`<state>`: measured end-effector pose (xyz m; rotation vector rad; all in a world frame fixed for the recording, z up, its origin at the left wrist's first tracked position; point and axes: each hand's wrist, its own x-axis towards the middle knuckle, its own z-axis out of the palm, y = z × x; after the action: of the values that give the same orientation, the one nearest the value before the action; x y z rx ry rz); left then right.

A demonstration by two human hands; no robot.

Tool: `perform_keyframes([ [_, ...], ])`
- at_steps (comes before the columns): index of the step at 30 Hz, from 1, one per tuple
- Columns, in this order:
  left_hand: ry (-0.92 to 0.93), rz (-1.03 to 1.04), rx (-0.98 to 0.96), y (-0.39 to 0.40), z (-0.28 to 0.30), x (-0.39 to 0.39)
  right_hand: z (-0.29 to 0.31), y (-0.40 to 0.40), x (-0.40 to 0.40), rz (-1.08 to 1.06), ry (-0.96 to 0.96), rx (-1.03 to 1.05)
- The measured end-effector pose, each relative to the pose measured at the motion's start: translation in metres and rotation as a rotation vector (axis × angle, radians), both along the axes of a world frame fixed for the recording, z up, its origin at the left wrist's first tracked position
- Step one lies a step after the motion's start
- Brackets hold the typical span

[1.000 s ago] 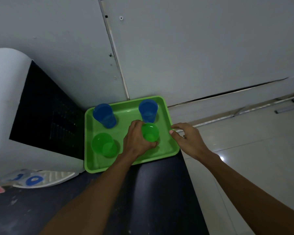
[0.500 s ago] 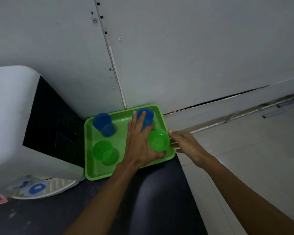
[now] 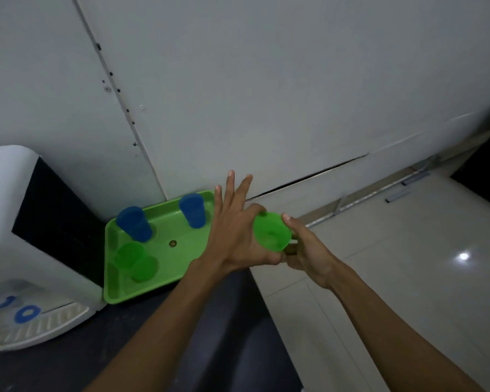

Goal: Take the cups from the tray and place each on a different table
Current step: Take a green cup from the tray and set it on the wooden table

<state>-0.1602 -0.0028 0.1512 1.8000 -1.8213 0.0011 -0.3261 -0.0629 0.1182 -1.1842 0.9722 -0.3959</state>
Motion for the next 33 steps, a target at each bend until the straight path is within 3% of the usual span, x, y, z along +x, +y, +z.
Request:
perform_keyframes([
  [19, -0.056, -0.586, 0.052, 0.007, 0.022, -0.345, 0.022, 0.103, -0.356, -0.594, 0.067, -0.104],
  [33, -0.106, -1.067, 0.069, -0.095, 0.015, -0.560, -0.004, 0.075, -0.540, -1.046, 0.119, -0.057],
])
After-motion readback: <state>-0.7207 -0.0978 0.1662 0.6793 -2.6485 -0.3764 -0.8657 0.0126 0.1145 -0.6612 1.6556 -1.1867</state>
